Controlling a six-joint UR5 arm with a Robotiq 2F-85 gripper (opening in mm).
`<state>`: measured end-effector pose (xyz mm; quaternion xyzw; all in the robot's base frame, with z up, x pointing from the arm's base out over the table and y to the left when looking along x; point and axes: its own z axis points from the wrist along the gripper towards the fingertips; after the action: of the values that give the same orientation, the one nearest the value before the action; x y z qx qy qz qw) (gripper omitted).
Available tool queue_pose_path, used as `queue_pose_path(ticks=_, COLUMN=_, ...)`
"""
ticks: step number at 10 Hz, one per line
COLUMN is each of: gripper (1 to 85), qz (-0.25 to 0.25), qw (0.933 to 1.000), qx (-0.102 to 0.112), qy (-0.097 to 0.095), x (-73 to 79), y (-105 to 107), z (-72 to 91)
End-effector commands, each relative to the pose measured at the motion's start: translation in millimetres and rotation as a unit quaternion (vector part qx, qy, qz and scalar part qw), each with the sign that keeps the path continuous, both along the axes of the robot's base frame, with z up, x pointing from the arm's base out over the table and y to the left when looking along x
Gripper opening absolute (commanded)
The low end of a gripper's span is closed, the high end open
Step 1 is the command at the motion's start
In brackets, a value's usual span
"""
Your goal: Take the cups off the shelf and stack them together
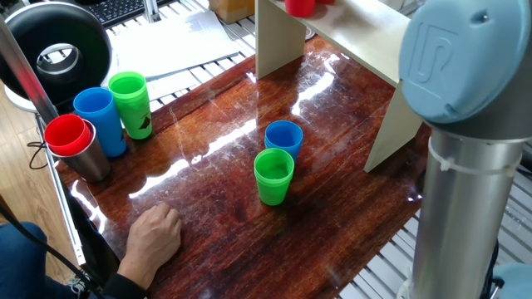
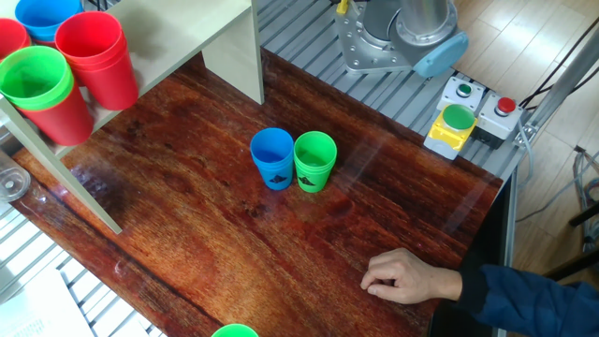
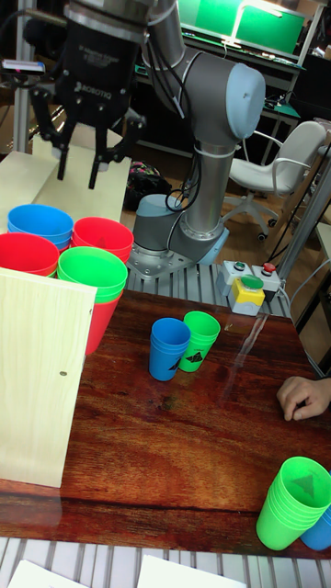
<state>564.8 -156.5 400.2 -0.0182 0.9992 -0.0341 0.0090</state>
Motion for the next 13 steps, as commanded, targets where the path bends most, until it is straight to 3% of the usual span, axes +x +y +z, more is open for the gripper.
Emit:
queue_pose_path(ticks=1, gripper=39.7, qz=0.021, qw=0.9997, qx=0.007, qy=-0.003, x=11.8, y=5, z=-5.5)
queue_pose_path(ticks=5, gripper=42.3, qz=0.029, qw=0.9987, qx=0.028, qy=-0.031, x=29.9, y=24, z=-4.7)
queue_pose_path(ticks=13, gripper=41.7, qz=0.049, qw=0.9978, qx=0.026, qy=-0.038, x=52.5, y=9, z=-24.2)
